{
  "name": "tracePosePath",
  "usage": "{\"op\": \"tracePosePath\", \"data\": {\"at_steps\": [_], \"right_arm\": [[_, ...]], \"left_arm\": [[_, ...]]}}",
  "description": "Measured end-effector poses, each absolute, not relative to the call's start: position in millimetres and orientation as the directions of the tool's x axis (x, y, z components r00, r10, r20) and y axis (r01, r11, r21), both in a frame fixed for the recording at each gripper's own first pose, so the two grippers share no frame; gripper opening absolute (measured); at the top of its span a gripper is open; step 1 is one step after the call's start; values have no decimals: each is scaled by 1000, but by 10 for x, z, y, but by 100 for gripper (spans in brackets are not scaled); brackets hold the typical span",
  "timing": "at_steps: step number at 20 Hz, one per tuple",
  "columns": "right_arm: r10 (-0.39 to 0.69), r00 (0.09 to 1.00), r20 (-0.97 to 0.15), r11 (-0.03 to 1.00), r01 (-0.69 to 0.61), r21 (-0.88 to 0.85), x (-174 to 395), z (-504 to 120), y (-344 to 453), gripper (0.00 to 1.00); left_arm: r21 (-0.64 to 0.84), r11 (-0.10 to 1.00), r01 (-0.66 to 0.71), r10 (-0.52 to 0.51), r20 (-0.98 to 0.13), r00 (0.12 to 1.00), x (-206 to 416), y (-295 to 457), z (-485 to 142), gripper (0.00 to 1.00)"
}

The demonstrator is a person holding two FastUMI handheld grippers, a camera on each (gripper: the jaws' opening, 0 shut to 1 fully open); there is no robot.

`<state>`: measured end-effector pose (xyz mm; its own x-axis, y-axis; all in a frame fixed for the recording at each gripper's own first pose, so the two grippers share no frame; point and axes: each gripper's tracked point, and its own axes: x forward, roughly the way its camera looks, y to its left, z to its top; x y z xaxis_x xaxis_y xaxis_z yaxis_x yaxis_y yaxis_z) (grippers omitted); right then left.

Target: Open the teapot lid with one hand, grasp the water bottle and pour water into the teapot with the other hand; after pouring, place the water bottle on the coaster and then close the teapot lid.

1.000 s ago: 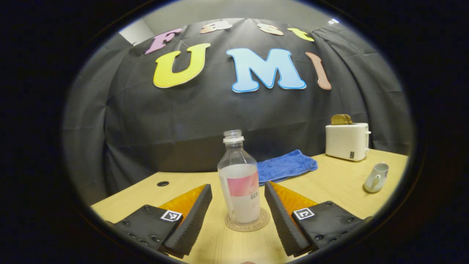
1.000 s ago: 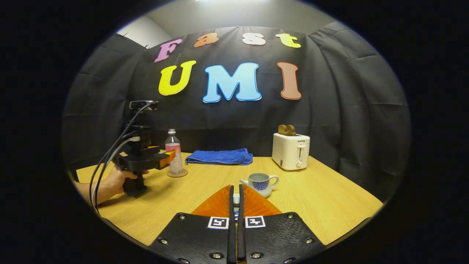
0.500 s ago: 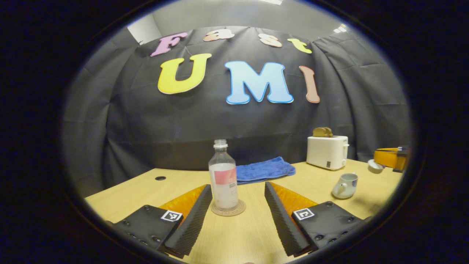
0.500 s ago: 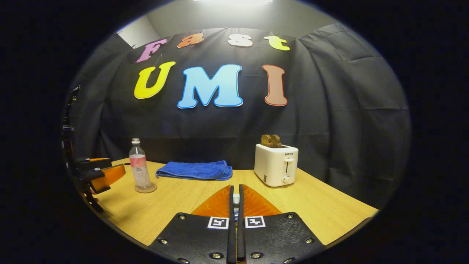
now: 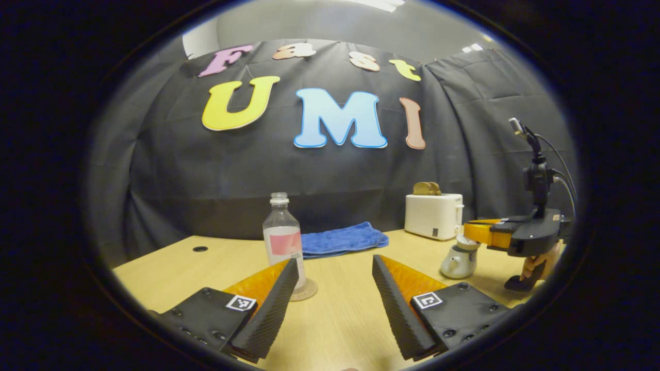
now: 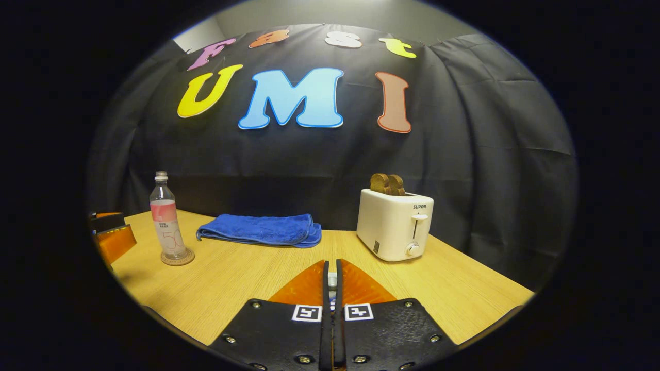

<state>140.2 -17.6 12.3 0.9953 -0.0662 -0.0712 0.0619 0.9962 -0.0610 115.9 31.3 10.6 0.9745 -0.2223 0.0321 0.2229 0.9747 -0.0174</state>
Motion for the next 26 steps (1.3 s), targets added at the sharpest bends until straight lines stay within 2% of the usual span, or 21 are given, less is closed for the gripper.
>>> {"op": "tracePosePath", "data": {"at_steps": [11,12,15,17,18,19,21,24,26], "right_arm": [[-76,990,-122,995,69,-67,1499,-51,-158,2],[-77,989,-128,995,68,-74,1498,-75,-156,8],[-85,992,-93,994,77,-82,1408,109,-159,11],[-92,995,-40,994,89,-70,1313,306,-167,22],[-99,995,-24,993,97,-67,1255,372,-182,40],[-108,994,-16,992,107,-64,1190,425,-199,41],[-91,996,-19,994,90,-58,981,487,-120,56],[-48,999,-21,998,47,-44,534,436,123,62],[-22,1000,11,998,23,-59,260,424,308,62]], "left_arm": [[-15,973,232,-232,20,973,1144,282,60,100],[-10,972,233,-233,19,972,1141,276,54,100],[-1,974,227,-227,17,974,1144,282,40,100],[-7,974,226,-226,16,974,1132,269,24,100],[-9,974,226,-225,14,974,1121,255,33,100],[-7,975,224,-224,14,974,1097,242,43,100],[20,977,211,-212,29,977,1009,228,148,100],[48,985,163,-166,58,984,758,219,290,100],[53,991,121,-124,59,991,549,203,269,99]]}}
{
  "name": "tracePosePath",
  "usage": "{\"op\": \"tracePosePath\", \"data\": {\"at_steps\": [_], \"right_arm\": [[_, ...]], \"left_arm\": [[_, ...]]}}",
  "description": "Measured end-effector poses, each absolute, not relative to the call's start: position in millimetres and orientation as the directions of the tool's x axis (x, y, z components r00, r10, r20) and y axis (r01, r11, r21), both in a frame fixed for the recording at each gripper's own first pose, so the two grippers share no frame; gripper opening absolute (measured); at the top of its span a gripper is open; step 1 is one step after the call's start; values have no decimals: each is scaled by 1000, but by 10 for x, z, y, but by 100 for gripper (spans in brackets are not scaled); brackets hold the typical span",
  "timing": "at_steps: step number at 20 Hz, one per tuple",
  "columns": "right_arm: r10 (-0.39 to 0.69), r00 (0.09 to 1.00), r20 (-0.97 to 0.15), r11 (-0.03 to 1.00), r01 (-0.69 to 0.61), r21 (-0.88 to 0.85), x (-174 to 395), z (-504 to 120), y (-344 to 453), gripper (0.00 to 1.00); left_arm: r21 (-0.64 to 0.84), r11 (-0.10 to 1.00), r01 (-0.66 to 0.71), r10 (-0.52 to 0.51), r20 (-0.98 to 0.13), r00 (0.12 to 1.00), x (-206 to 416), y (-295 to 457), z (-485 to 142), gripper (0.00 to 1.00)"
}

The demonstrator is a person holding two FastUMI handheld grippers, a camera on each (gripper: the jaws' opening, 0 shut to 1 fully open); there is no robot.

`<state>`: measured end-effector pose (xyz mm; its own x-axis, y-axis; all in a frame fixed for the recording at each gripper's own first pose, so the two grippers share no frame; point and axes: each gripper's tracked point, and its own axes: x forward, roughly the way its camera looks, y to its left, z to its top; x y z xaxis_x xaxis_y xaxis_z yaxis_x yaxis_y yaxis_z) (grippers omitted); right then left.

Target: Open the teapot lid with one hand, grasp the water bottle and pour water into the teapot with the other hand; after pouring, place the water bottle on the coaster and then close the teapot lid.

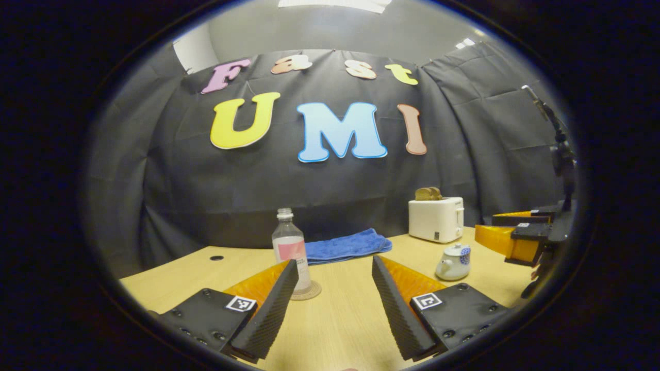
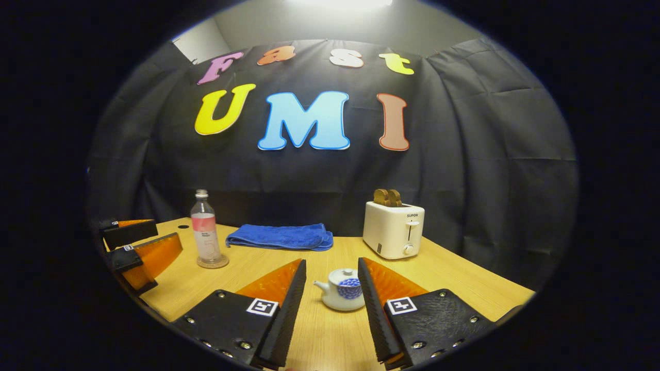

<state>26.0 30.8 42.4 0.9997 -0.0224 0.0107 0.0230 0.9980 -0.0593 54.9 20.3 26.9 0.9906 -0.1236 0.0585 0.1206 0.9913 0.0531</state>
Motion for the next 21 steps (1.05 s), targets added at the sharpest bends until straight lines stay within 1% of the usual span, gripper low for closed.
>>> {"op": "tracePosePath", "data": {"at_steps": [3,5,7,9,10,11,13,14,15,17,18,19,20,21], "right_arm": [[18,1000,5,995,-17,-93,14,333,509,63],[32,999,-10,997,-33,-67,-90,285,570,63],[27,1000,-7,999,-27,-33,-155,245,603,63],[-2,1000,3,999,2,-40,-156,185,586,63],[-7,1000,-3,999,7,-36,-154,126,583,63],[-3,1000,-14,1000,3,-23,-162,69,601,63],[0,999,-49,1000,0,-12,-184,-48,621,63],[-5,1000,-20,1000,5,-10,-178,4,622,64],[-4,1000,-6,1000,4,-7,-195,58,625,62],[2,1000,-10,1000,-2,0,-166,12,634,64],[-4,1000,-13,1000,4,-3,-160,-1,616,64],[-6,1000,-10,1000,6,-6,-160,15,610,67],[-3,1000,-11,1000,3,-5,-170,7,617,83],[-1,1000,-11,1000,1,-3,-175,14,622,87]], "left_arm": [[68,991,116,-120,65,991,266,38,260,100],[72,992,100,-105,62,993,130,7,226,100],[36,995,88,-90,38,995,36,-32,91,100],[19,996,84,-84,6,996,9,-73,-72,100],[16,998,63,-63,-4,998,12,-18,-102,100],[-3,999,50,-50,17,999,31,40,-53,100],[-16,999,39,-39,-1,999,20,38,-87,100],[3,1000,21,-21,-1,1000,38,42,-131,100],[-7,999,33,-33,5,999,21,6,-114,100],[-2,999,53,-53,3,999,-9,-59,-89,100],[-1,999,44,-44,4,999,-3,-25,-79,100],[-2,999,33,-33,6,999,-6,-4,-90,100],[-2,1000,27,-27,4,1000,-12,8,-85,100],[-1,1000,21,-21,6,1000,-22,4,-94,100]]}}
